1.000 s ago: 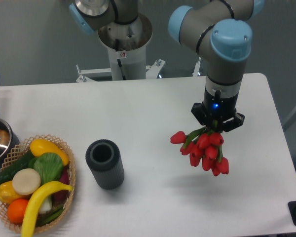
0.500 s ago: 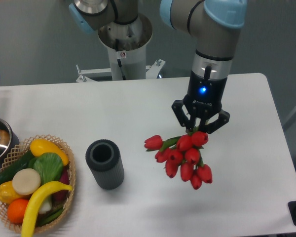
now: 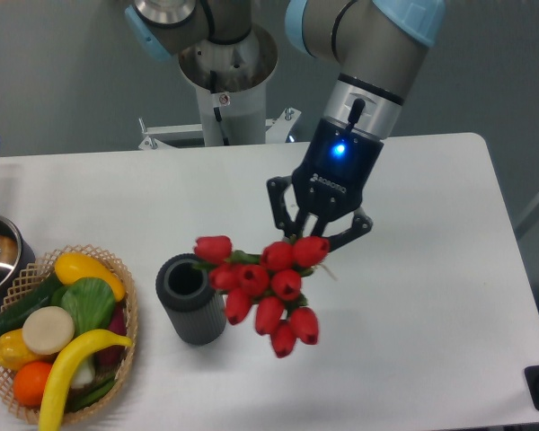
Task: Insert the flowers into the vase
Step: 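Carry the tulips over to the dark grey vase, then lower the tulip stems down into the vase opening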
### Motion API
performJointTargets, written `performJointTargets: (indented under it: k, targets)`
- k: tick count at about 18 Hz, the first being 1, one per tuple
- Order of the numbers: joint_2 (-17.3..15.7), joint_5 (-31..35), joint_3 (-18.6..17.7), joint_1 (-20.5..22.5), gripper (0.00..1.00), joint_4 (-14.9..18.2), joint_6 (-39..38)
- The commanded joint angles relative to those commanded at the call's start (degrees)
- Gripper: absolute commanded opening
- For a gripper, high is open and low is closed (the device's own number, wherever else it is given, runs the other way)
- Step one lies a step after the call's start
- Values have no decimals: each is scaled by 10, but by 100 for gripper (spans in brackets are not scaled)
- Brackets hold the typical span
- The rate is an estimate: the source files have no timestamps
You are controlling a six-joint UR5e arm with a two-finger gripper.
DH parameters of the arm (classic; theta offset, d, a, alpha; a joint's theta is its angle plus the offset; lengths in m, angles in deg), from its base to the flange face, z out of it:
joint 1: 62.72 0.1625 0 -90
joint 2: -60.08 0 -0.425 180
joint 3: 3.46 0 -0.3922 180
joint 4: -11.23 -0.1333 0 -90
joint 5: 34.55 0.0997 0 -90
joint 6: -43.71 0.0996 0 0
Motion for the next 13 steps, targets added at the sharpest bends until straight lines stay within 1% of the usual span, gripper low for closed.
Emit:
performJointTargets:
  k: [2,5,6,8,11,13]
  targets:
    - [-1,-56,-4,4,2,-2,0]
    - [-5,-107,-22,8,3,-30,-1]
    - [-6,-128,-25,9,4,-33,0]
    - [-8,-166,-37,15,5,-34,1]
    - [-17,-197,-43,21,7,-35,2]
    - [-25,-218,-55,23,8,-36,3]
